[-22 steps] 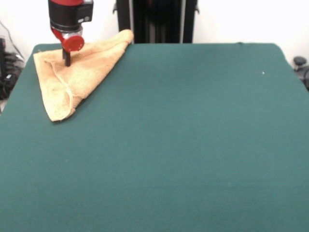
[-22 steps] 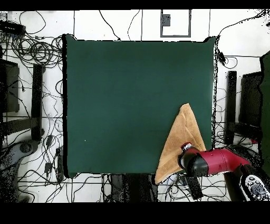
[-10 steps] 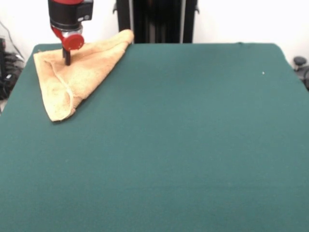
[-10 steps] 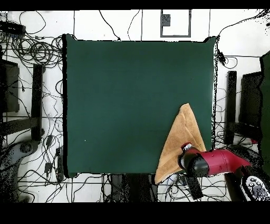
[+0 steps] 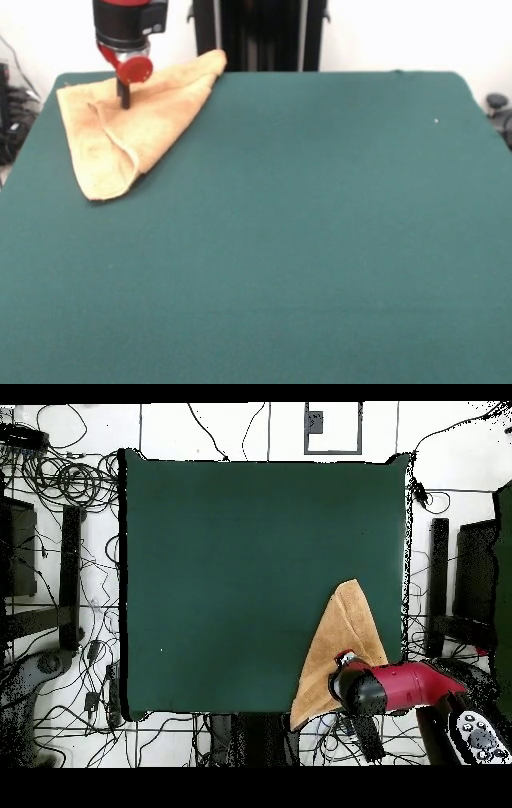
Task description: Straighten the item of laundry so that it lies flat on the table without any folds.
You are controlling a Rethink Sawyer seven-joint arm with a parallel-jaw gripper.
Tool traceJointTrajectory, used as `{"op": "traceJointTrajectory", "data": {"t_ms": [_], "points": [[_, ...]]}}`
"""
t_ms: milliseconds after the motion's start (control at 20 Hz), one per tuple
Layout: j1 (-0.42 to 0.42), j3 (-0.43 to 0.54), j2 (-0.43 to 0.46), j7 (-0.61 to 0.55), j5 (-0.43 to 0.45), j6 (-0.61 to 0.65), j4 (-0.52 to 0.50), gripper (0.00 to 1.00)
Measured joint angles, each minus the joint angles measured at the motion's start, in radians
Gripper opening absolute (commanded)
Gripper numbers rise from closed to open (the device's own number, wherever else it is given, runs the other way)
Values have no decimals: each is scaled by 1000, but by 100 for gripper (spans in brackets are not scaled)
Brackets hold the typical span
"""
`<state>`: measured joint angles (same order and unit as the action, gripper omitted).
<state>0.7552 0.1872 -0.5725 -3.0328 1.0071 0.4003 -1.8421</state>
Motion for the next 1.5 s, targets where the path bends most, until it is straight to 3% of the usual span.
{"op": "traceJointTrajectory", "data": {"t_ms": [300, 600, 1100, 1500], "points": [[-60, -10, 1, 0, -50, 0, 1, 0], [-171, -33, -1, 0, -139, 0, 7, 0], [-335, -78, -12, 0, -329, 0, 19, 0], [-428, -146, 58, 0, -438, -7, 67, 0]]}}
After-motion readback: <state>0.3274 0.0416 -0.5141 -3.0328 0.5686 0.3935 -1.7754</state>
